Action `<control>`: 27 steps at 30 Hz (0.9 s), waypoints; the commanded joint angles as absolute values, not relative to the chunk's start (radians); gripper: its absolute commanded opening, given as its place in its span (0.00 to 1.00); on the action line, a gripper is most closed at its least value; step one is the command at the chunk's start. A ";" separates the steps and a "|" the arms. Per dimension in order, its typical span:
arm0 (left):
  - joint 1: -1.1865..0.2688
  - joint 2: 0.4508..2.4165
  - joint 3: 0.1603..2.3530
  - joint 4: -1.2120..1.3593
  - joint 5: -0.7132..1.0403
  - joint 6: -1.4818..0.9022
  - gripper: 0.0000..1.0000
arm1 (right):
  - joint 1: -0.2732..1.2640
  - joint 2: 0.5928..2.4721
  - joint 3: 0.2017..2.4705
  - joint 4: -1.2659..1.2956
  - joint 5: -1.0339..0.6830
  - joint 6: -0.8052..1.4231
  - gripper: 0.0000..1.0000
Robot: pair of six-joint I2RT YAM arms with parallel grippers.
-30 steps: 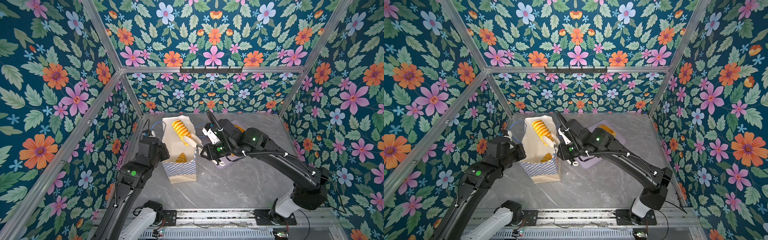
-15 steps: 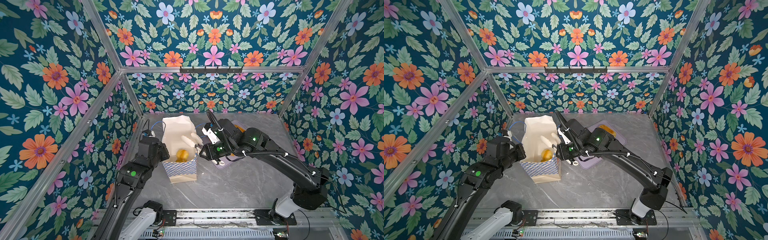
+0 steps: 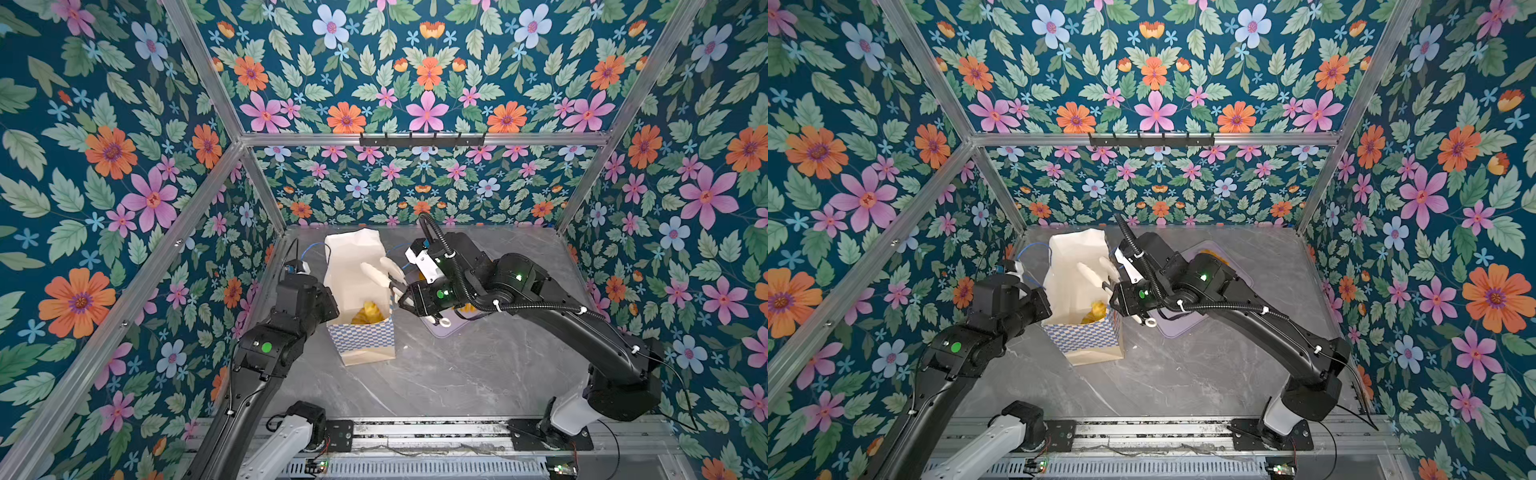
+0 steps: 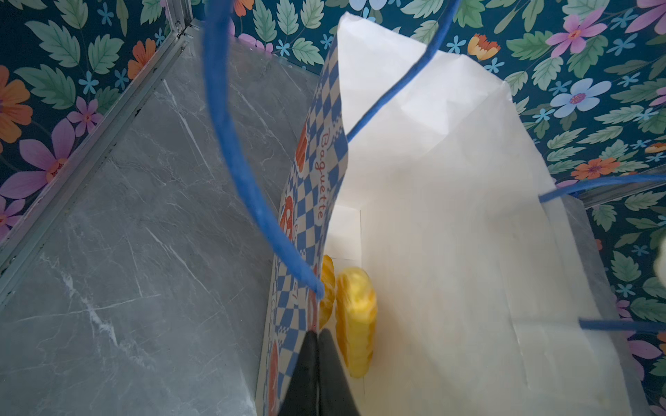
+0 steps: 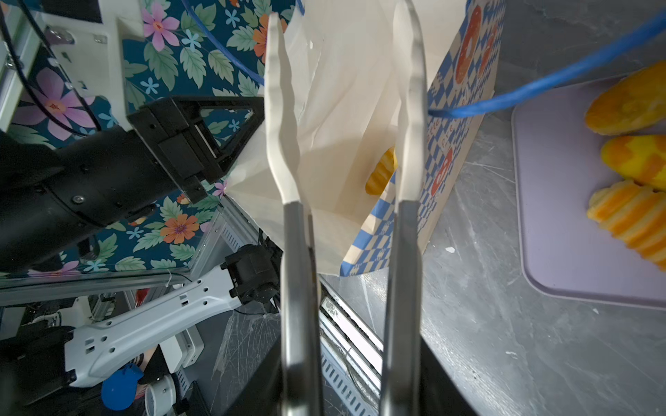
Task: Place the fake bread into the paper bag
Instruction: 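Move the tongs back over the bread tray with the right gripper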
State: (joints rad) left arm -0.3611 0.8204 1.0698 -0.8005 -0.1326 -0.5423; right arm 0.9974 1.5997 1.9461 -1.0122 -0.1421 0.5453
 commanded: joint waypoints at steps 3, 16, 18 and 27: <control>-0.360 0.817 1.074 -0.784 -0.146 -0.539 0.29 | 0.998 1.580 1.965 -0.992 -0.101 0.528 0.44; -0.360 0.829 1.068 -0.782 -0.145 -0.533 0.48 | 0.943 1.487 1.943 -1.013 -0.023 0.505 0.44; -0.360 0.831 1.066 -0.781 -0.141 -0.534 0.46 | 0.914 1.454 1.908 -1.003 -0.028 0.510 0.44; -0.360 0.843 1.066 -0.775 -0.128 -0.528 0.38 | 0.761 1.311 1.738 -0.976 -0.045 0.529 0.44</control>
State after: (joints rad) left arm -0.3611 0.8402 1.0664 -0.7990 -0.1318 -0.5404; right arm 0.7887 1.3373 1.7679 -1.0096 -0.0422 0.5163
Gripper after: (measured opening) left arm 0.386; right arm 0.439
